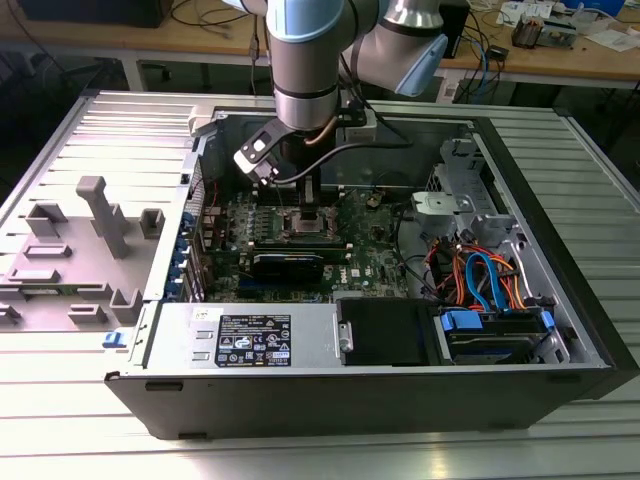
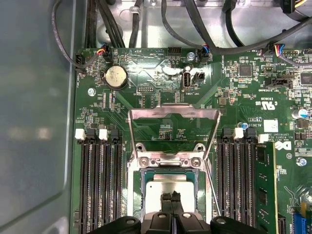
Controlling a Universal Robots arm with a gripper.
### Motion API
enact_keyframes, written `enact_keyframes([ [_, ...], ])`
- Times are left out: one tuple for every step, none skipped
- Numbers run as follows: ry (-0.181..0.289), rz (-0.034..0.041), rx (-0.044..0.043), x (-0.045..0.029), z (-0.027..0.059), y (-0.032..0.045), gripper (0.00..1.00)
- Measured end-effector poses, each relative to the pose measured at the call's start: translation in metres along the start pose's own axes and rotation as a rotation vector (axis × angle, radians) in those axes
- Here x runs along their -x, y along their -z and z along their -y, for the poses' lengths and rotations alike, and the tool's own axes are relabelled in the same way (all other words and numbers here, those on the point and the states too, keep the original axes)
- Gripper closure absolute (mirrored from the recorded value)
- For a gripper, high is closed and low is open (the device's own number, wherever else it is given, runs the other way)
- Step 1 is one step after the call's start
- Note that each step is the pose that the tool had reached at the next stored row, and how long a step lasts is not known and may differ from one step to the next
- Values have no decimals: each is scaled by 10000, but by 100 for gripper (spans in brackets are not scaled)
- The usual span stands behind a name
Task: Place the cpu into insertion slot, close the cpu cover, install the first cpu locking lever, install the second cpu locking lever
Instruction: 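Place the cpu into insertion slot, then close the cpu cover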
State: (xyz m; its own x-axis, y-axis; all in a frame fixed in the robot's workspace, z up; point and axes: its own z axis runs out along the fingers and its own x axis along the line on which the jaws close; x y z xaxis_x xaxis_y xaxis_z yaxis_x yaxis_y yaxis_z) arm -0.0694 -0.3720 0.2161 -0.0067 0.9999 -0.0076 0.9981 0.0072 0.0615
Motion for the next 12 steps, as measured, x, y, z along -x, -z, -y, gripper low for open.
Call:
enact_keyframes([
  [0, 0, 0, 0, 0, 0, 89],
  [0, 1, -1, 0, 0, 2, 89],
  [0, 1, -1, 0, 0, 4, 89],
  [0, 2, -1, 0, 0, 4, 89],
  [0, 1, -1, 0, 0, 4, 89],
  [0, 1, -1, 0, 0, 4, 89],
  [0, 1, 0, 0, 0, 4, 89],
  [0, 1, -1, 0, 0, 5, 89],
  [0, 2, -2, 0, 0, 7, 89],
  [0, 3, -2, 1, 0, 15, 89],
  [0, 2, -1, 0, -1, 24, 89],
  [0, 3, -1, 1, -2, 34, 89],
])
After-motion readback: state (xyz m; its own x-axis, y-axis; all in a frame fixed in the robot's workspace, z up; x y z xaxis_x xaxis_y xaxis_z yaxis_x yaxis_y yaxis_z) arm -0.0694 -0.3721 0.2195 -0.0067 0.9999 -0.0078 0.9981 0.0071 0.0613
